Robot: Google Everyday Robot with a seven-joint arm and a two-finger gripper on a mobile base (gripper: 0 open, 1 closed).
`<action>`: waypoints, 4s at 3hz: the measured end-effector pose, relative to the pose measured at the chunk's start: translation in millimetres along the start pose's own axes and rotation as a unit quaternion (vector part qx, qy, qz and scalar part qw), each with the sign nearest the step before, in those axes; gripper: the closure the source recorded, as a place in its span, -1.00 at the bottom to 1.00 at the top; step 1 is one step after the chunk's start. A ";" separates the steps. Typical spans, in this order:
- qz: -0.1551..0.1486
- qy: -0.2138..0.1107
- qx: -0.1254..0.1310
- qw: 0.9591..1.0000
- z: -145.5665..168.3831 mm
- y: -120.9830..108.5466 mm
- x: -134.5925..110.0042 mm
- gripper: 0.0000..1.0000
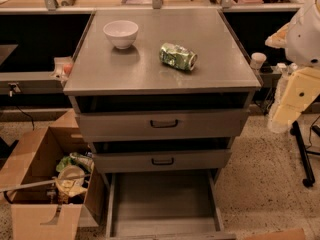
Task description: Close bottom drawer
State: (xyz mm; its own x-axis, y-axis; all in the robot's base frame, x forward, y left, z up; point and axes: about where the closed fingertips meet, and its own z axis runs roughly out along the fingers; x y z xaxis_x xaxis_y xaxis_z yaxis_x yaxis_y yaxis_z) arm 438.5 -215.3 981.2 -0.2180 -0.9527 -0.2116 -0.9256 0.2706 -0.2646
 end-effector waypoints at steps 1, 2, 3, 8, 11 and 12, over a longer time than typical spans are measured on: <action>0.000 0.001 -0.007 1.000 5.2 2.7 2.0 -1.00; 0.005 0.021 -0.089 0.996 60.7 32.4 25.8 -1.00; -0.017 0.042 -0.145 0.988 101.3 57.8 30.8 -1.00; -0.048 0.054 -0.263 0.962 261.0 137.8 77.0 -1.00; -0.116 0.046 -0.327 0.937 391.5 217.3 96.3 -1.00; -0.126 0.028 -0.326 0.937 454.2 237.2 97.6 -1.00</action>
Offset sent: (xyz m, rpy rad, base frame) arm -0.0418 -0.0202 -0.1603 0.0053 0.4493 0.0358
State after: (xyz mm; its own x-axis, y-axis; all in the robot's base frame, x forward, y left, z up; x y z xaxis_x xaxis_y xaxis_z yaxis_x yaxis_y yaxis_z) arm 338.1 -181.4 470.5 0.0336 -0.9858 -0.1645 -0.9380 -0.0880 0.3353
